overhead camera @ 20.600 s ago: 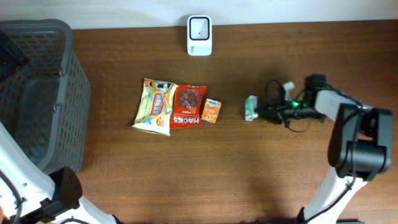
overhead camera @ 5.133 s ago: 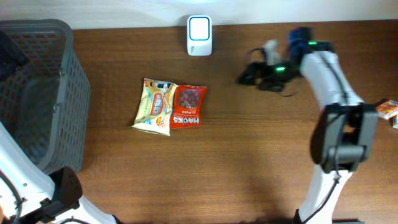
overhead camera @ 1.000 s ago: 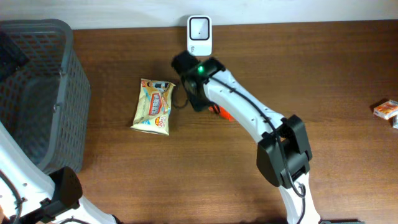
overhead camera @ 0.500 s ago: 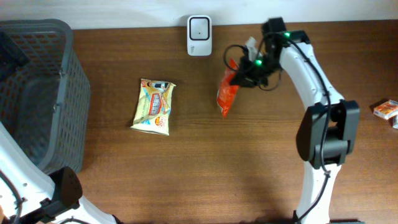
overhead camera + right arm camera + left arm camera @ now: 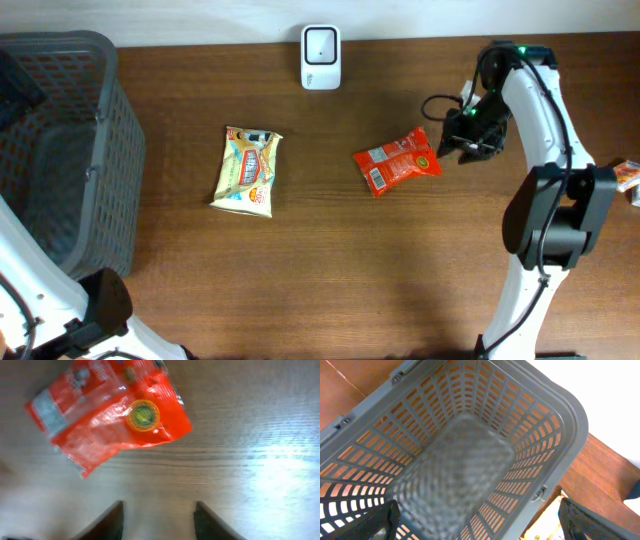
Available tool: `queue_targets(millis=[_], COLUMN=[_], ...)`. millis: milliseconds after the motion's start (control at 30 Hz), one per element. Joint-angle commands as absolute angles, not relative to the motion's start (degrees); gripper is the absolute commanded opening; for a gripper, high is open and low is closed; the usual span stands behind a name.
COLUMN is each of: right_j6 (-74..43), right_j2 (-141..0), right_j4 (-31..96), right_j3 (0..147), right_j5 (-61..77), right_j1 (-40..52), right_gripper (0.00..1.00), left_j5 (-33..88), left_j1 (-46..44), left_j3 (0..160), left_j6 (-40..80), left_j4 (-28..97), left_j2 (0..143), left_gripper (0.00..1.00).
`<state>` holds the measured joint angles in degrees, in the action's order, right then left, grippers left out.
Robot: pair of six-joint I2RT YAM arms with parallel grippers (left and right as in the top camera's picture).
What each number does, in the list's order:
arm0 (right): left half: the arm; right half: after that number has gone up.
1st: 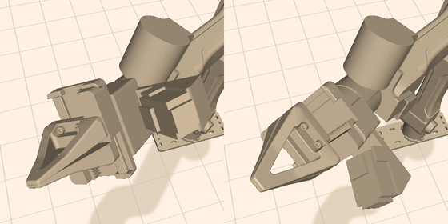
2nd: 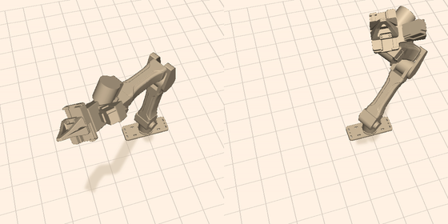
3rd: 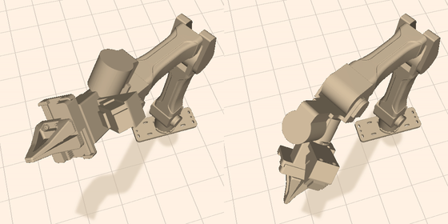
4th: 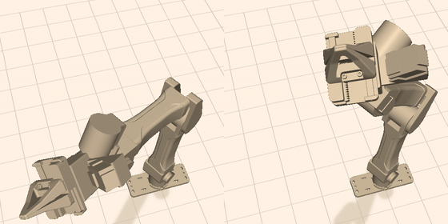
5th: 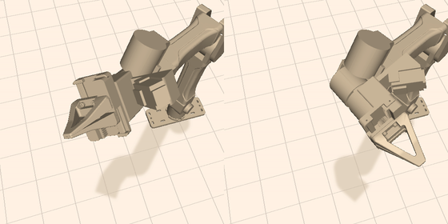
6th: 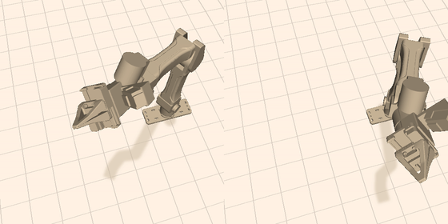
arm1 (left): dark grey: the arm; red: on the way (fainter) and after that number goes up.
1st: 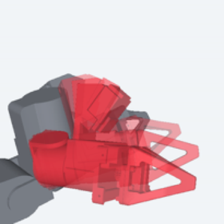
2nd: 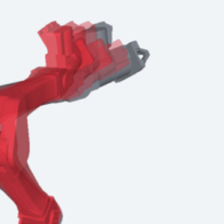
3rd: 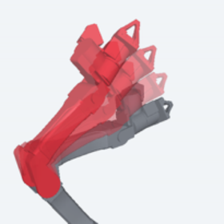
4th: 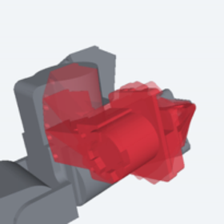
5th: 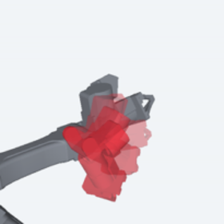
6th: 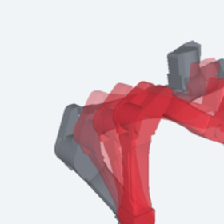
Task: Scan the item barcode
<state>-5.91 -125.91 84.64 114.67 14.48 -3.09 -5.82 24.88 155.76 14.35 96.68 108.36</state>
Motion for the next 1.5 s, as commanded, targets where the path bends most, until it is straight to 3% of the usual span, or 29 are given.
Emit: queue_targets(millis=[0,267,400,533,700,800,967,1033,1200,1233,1367,1433,1467], right_j6=[-4.4,-5.0,-11.5,-11.5,-11.2,-11.2,-11.3,-11.5,-11.5,-11.5,-11.5,-11.7,-12.4], right_j2=[-123.6,-126.0,-126.4,-125.8,-123.2,-123.2,-124.2,-124.2,-124.2,-124.2,-122.5,-121.1,-120.6], right_j4=[83.2,69.0,62.1,64.9,75.0,75.9,72.8,68.4,54.5,54.0,60.7,66.7,69.1], right_j3=[115.8,106.0,98.4,98.0,109.8,113.6,110.1,105.1,91.4,90.6,95.6,102.5,105.5], right_j5=[13.8,12.4,4.6,5.8,4.5,3.0,5.8,6.5,11.6,11.6,11.1,10.3,10.3], right_j1=[0.7,9.2,10.3,10.2,8.6,6.9,6.5,6.5,6.5,6.5,6.3,6.4,6.5], right_gripper=[0.04,0.04,0.04,0.04,0.04,0.21,0.20,0.13,0.08,0.04,0.04,0.17,0.29], left_j5=[-6.0,-6.0,-6.0,-6.0,-6.0,-6.0,-6.0,-6.0,-6.0,-6.0,-6.0,-6.0,-6.0], left_j1=[24.9,24.9,24.9,24.9,24.9,24.9,24.9,24.9,24.9,24.9,24.9,24.9,24.9], left_j3=[156.4,156.4,156.4,156.4,156.4,156.4,156.4,156.4,156.4,156.4,156.4,156.4,156.4], left_j6=[14.5,14.5,14.5,14.5,14.5,14.5,14.5,14.5,14.5,14.5,14.5,14.5,14.5], left_j4=[96.7,96.7,96.7,96.7,96.7,96.7,96.7,96.7,96.7,96.7,96.7,96.7,96.7], left_j2=[107.5,107.5,107.5,107.5,107.5,107.5,107.5,107.5,107.5,107.5,107.5,107.5,107.5], left_gripper=[0.99,0.99,0.99,0.99,0.99,0.99,0.99,0.99,0.99,0.99,0.99,0.99,0.99])
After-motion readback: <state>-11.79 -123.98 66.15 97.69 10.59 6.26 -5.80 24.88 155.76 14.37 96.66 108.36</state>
